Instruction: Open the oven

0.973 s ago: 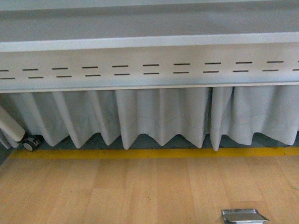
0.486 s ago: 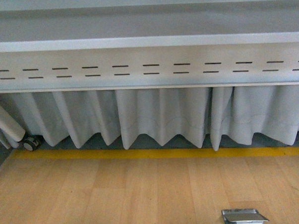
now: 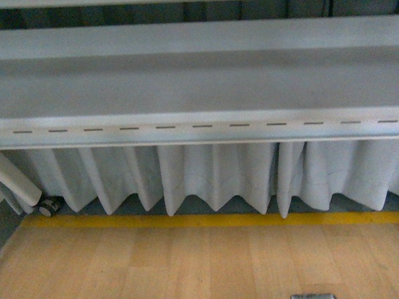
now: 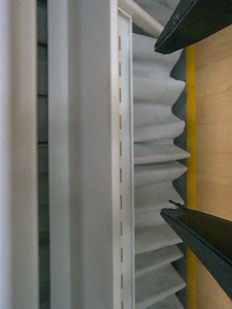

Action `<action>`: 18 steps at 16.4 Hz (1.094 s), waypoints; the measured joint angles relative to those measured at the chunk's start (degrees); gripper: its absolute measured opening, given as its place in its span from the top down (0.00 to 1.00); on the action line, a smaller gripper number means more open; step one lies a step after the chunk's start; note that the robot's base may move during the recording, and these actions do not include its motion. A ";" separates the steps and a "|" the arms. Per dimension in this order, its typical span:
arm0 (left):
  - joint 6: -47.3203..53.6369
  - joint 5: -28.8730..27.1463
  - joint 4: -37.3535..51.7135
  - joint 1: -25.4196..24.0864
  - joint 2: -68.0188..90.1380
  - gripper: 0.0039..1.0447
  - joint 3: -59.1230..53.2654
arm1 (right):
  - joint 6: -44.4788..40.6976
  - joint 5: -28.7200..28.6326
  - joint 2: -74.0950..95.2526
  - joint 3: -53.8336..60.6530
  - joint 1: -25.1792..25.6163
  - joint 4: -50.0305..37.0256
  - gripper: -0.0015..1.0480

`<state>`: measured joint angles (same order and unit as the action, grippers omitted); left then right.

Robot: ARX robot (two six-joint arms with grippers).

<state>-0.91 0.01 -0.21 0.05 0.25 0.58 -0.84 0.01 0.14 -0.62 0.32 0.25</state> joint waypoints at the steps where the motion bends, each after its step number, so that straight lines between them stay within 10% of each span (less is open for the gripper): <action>1: 0.04 0.02 0.00 0.00 0.00 0.06 0.00 | 0.00 0.02 0.02 0.00 0.00 -0.02 0.06; 18: 0.11 -0.07 0.00 0.00 0.00 0.06 0.00 | 0.00 0.00 0.02 0.00 0.00 -0.09 0.06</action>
<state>-0.80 -0.05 -0.21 0.05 0.25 0.58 -0.84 0.01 0.16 -0.62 0.32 0.16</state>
